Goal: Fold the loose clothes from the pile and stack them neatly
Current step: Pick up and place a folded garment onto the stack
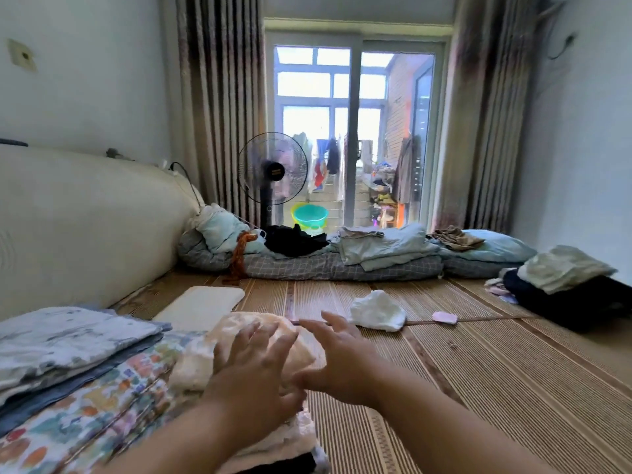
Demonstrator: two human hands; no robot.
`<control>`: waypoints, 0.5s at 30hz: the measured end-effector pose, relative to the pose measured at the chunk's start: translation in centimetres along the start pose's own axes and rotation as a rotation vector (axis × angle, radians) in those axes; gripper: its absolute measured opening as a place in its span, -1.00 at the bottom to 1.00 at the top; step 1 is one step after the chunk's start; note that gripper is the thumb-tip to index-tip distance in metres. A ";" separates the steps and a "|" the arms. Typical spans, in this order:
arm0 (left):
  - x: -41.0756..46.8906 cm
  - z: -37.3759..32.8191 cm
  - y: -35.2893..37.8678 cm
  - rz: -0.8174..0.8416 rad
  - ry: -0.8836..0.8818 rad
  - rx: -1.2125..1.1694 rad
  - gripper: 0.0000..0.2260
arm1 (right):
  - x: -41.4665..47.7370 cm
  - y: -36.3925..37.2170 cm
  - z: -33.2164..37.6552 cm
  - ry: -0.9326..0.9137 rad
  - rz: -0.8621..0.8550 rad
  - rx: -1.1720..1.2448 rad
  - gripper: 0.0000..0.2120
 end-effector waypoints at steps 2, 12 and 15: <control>-1.6 -4.9 0.6 0.003 0.074 -0.004 -0.30 | -4.7 -1.5 -2.0 0.034 -0.039 0.040 -0.17; -10.6 -32.4 13.4 0.369 0.496 -0.058 -0.25 | -35.2 -6.2 -24.7 0.582 -0.060 0.013 -0.22; -11.3 -39.2 17.8 0.433 0.536 -0.081 -0.26 | -40.5 -5.6 -31.7 0.756 -0.084 0.063 -0.24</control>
Point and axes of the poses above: each hand's wrist, its own x-axis towards the middle knuckle, its own y-axis out of the palm, z = x × y, the point moved 8 cm from there along x, towards the middle knuckle, and after that the axes turned 7 degrees about -x, right-handed, at the moved point
